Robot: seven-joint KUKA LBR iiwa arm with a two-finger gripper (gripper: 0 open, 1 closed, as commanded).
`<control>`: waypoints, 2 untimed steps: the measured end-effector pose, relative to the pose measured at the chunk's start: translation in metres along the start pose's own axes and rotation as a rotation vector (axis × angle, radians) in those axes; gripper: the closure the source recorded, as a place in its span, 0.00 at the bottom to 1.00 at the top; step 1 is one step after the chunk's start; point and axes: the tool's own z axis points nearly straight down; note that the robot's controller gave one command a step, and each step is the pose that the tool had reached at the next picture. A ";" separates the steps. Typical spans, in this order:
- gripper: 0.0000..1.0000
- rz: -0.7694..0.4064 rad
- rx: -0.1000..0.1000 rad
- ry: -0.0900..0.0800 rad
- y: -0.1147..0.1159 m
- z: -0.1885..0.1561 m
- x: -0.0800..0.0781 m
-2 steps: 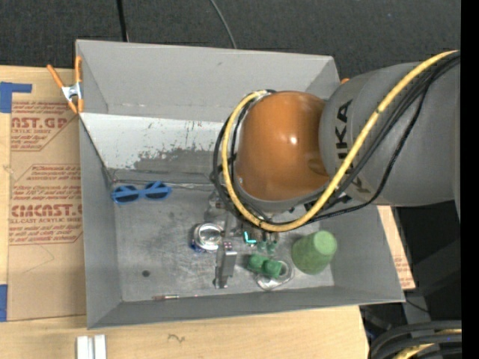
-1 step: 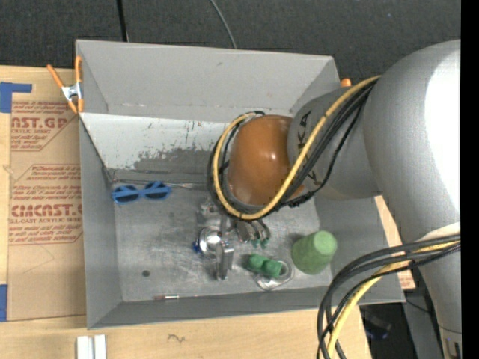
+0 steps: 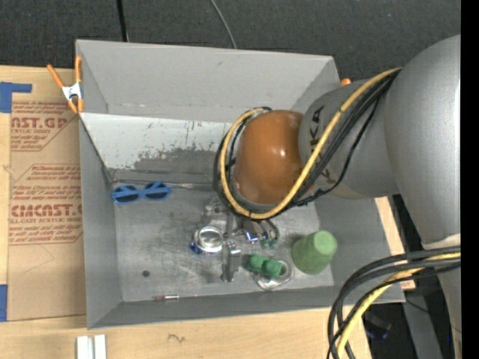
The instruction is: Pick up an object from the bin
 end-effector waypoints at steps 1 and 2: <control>0.00 0.044 -0.001 0.001 0.006 0.002 -0.003; 0.00 0.087 -0.002 -0.008 0.010 0.030 0.002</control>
Offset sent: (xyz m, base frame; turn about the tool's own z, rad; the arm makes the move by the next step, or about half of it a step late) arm 0.0018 0.0052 -0.0013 0.0450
